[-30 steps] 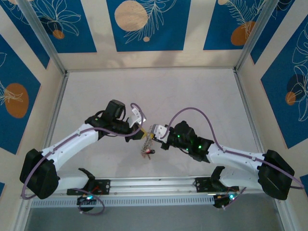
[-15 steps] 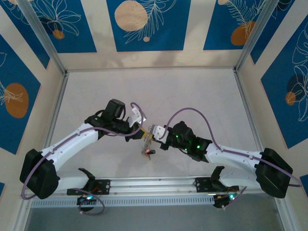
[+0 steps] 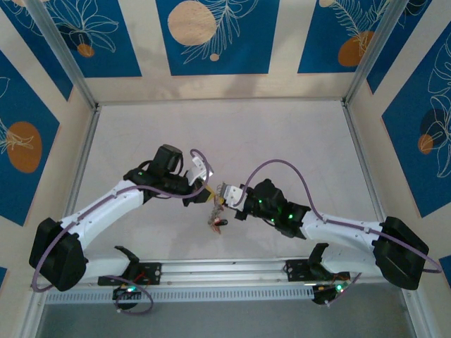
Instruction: Put the keys on the keyring
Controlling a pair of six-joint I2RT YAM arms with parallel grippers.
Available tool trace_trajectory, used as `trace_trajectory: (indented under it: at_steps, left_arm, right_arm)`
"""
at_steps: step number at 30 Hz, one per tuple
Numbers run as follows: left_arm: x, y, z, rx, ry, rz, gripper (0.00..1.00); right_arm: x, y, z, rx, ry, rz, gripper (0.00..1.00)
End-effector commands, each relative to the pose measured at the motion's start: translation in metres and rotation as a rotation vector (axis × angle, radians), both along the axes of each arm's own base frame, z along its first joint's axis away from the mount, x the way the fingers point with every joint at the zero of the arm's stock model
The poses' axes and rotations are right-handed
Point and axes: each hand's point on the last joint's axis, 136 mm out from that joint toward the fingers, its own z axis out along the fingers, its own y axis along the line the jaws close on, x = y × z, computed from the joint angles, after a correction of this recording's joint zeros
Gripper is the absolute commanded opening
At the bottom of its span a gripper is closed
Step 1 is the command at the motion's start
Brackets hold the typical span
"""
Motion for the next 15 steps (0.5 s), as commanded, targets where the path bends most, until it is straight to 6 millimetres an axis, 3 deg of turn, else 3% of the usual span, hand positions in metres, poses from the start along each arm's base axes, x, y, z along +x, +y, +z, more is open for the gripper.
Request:
trace_trajectory:
  at_steps: [1,15]
  left_arm:
    - [0.0125,0.0038,0.0001,0.001,-0.013,0.045,0.00]
    - [0.0104,0.0036,-0.0076,0.011,0.018,0.036,0.00]
  right_arm:
    - [-0.0141,0.0110,0.0216,0.051,-0.087,0.085,0.00]
    - [-0.0209,0.0104,0.0290,0.094,-0.129,0.102,0.00]
